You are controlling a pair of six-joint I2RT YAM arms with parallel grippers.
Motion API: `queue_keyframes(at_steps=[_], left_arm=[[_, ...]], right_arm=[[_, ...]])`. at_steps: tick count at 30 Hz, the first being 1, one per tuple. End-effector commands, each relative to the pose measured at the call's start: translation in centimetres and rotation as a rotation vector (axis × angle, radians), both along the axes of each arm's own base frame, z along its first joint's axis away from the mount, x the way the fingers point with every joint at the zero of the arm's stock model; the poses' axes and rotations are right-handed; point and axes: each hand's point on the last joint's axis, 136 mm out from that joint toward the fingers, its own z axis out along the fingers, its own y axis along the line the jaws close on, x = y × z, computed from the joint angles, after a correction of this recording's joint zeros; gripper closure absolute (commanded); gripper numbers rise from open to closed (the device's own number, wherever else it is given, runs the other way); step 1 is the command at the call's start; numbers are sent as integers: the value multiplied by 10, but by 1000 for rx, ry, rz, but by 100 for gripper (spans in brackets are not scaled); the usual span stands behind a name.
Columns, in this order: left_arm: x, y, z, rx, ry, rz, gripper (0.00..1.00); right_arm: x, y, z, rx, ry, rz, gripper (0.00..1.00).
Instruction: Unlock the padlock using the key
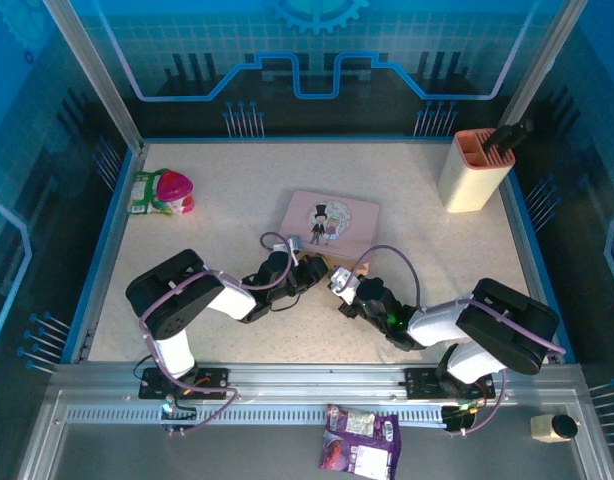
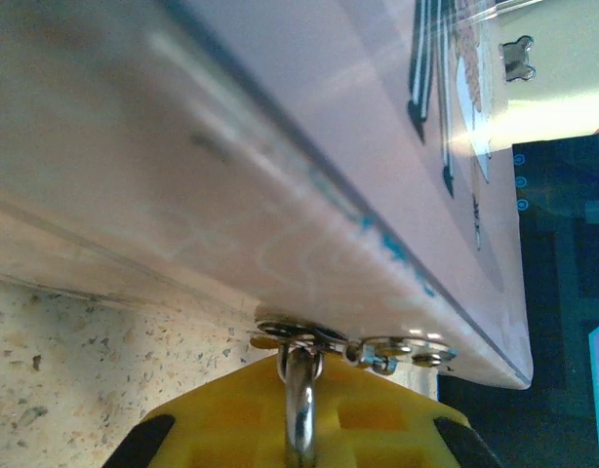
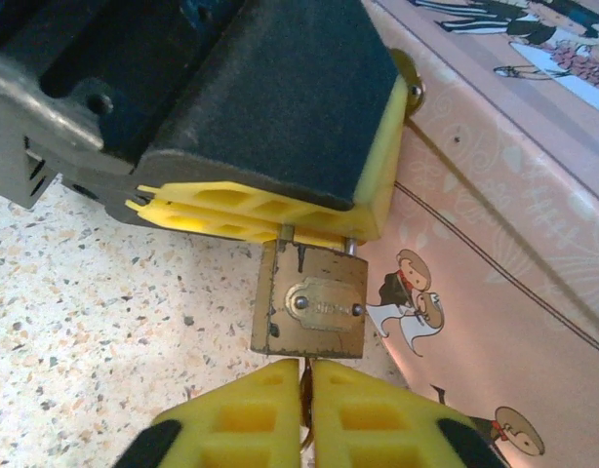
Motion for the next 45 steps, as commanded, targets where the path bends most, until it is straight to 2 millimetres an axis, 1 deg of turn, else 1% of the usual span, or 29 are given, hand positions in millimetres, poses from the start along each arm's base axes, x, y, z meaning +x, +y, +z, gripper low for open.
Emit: queue_keyframes(at_steps=[1, 4, 5, 10, 13, 19, 24, 27, 30, 31, 32, 34, 36, 38, 41, 45], left_arm=[[3, -22, 42, -156, -72, -40, 100], [3, -20, 37, -138, -59, -38, 99], [2, -20, 35, -129, -53, -37, 97], [3, -10, 20, -89, -24, -2, 80], [2, -8, 12, -78, -6, 11, 72], [3, -3, 10, -53, -8, 25, 59], [1, 4, 12, -5, -18, 33, 51], [-1, 11, 11, 23, -24, 41, 48], [-3, 23, 10, 55, -34, 55, 45], [-3, 27, 11, 63, -43, 57, 45], [-2, 29, 12, 72, -60, 50, 44], [-3, 24, 19, 85, -121, -32, 44], [-6, 24, 17, 94, -122, -75, 44], [-10, 24, 14, 101, -126, -95, 44], [-13, 31, 8, 138, -118, -86, 44], [-15, 39, 7, 202, -129, -83, 44]], right_arm=[[1, 9, 10, 36, 17, 21, 96], [-1, 12, 13, 55, 47, 44, 100], [-1, 12, 13, 60, 60, 49, 100], [-3, 13, 15, 100, 131, 78, 100], [-5, 13, 16, 125, 185, 98, 100], [-10, 12, 19, 178, 301, 115, 100], [-10, 11, 21, 212, 375, 103, 100], [-9, 10, 19, 205, 401, 86, 100], [-8, 11, 19, 213, 446, 55, 100], [-10, 8, 16, 211, 492, 34, 100], [-12, 9, 16, 221, 520, 26, 100], [-16, 10, 15, 244, 595, -2, 100], [-20, 13, 13, 285, 648, -11, 100], [-23, 14, 8, 314, 699, -39, 100], [-26, 15, -4, 331, 770, -83, 98], [-25, 17, -14, 334, 818, -117, 96]])
